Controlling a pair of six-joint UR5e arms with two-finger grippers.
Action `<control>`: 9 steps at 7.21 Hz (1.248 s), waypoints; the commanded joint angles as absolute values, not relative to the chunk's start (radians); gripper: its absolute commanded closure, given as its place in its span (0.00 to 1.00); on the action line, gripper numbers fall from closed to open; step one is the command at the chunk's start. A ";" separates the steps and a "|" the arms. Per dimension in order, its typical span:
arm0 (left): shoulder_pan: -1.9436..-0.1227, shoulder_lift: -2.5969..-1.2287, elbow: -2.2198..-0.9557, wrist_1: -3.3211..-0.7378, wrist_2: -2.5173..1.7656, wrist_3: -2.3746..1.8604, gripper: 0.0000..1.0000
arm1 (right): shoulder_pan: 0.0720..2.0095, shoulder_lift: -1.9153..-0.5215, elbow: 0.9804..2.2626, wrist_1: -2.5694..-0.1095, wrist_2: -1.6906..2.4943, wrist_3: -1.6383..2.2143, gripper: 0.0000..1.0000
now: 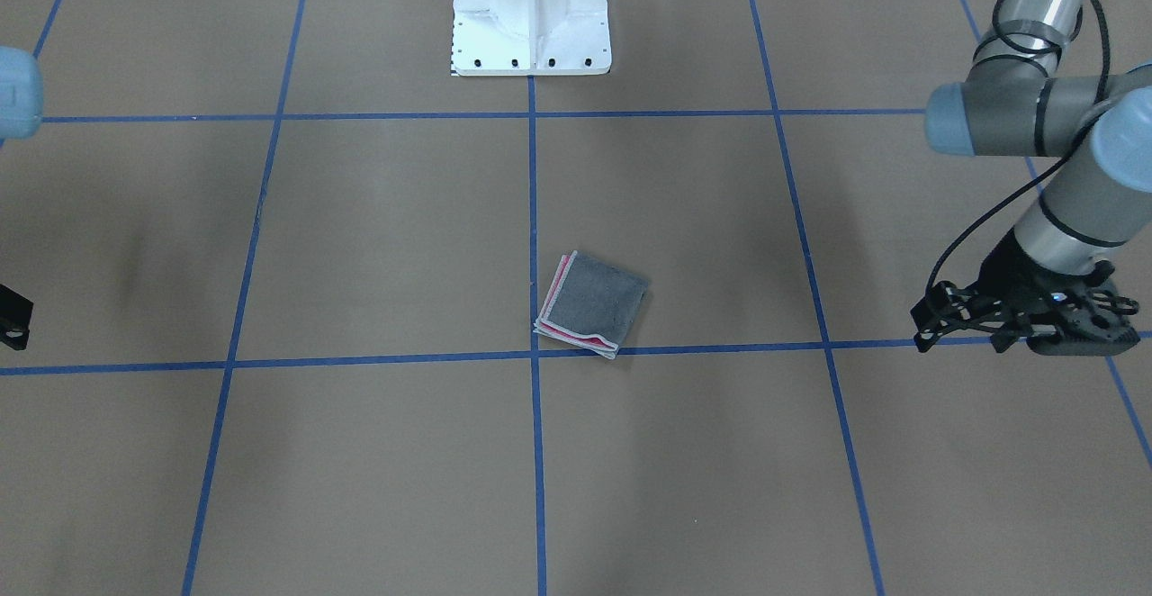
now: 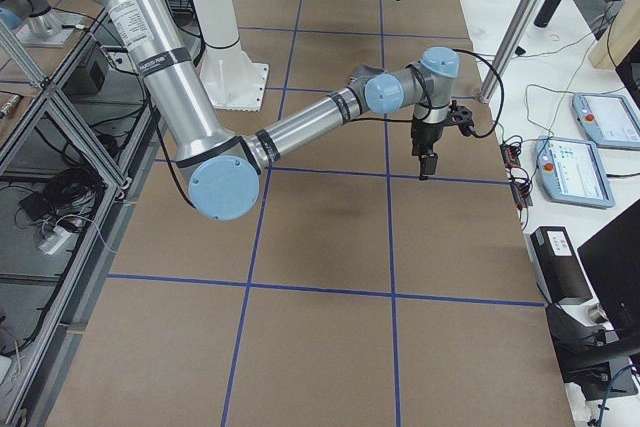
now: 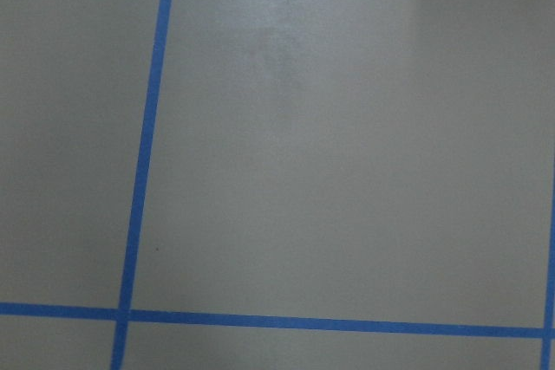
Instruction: Fold towel twice with both arms
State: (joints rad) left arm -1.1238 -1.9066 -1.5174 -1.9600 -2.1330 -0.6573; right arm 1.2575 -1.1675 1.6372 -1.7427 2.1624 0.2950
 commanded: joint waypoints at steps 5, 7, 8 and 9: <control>-1.377 -1.639 -1.592 -1.973 -2.226 -0.187 0.00 | 1.405 -1.292 1.686 -1.730 2.257 0.111 0.00; -1.382 -1.621 -1.536 -1.980 -2.195 -0.091 0.00 | 1.404 -1.301 1.693 -1.735 2.205 0.109 0.00; -1.379 -1.631 -1.488 -1.982 -2.102 -0.089 0.00 | 1.373 -1.296 1.689 -1.735 2.148 0.107 0.00; -1.379 -1.625 -1.486 -2.000 -2.073 -0.086 0.00 | 1.361 -1.296 1.686 -1.738 2.125 0.112 0.00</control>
